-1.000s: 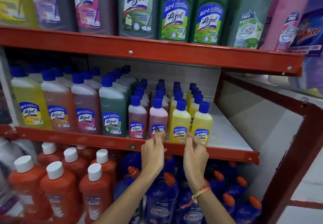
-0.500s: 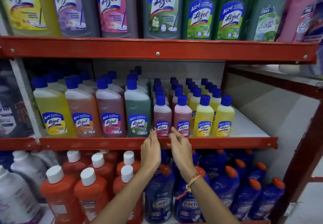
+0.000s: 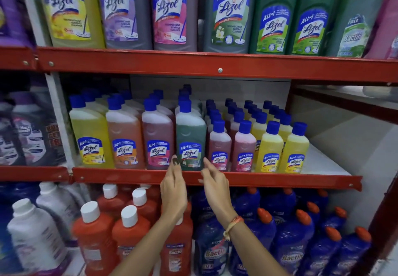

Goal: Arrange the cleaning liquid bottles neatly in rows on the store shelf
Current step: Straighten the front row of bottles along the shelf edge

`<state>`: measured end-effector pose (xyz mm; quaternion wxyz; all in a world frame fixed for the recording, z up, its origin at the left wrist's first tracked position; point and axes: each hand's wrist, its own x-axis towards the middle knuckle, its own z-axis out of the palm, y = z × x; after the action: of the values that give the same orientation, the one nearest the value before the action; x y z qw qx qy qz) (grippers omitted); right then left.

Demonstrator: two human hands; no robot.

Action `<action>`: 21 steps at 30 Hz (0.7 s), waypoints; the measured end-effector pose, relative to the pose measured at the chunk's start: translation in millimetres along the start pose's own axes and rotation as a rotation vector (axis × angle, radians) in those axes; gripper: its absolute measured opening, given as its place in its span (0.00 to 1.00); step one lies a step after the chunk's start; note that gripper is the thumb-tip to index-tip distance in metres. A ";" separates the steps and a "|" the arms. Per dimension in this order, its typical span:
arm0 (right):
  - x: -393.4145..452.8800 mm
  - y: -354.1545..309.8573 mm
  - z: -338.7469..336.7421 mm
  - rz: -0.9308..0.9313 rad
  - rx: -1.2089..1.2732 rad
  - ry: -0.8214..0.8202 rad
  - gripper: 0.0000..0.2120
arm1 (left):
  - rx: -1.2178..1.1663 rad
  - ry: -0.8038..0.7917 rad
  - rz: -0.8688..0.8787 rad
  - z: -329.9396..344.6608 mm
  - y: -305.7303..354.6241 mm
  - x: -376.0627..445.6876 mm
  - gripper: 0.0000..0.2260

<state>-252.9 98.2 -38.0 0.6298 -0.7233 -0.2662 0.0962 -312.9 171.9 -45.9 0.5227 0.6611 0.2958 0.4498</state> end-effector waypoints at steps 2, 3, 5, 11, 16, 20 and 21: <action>2.1 -0.7 10.1 0.015 0.003 -0.024 0.22 | -0.011 -0.053 -0.046 -5.8 -0.6 6.0 0.21; 2.9 0.3 14.2 0.018 0.004 -0.023 0.23 | -0.026 -0.076 -0.053 -7.6 -1.4 7.8 0.19; 4.2 1.7 18.3 0.023 0.005 -0.015 0.23 | -0.040 -0.113 -0.065 -9.9 -1.3 8.5 0.18; 6.0 3.2 19.3 0.026 -0.011 0.022 0.21 | -0.029 -0.156 -0.078 -15.6 -7.7 14.9 0.22; -9.3 -3.6 33.6 -0.078 -0.069 0.063 0.20 | 0.017 -0.178 0.138 -38.5 -17.2 14.0 0.18; -15.5 -15.9 56.0 -0.086 -0.072 -0.124 0.24 | -0.027 -0.061 0.228 -62.3 -21.6 13.2 0.19; -12.8 -18.0 60.5 -0.062 -0.076 -0.149 0.25 | -0.014 -0.033 0.207 -65.7 -25.4 18.7 0.20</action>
<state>-297.1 144.8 -34.6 0.5831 -0.7289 -0.3381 0.1203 -362.4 223.0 -61.7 0.4830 0.6917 0.2142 0.4923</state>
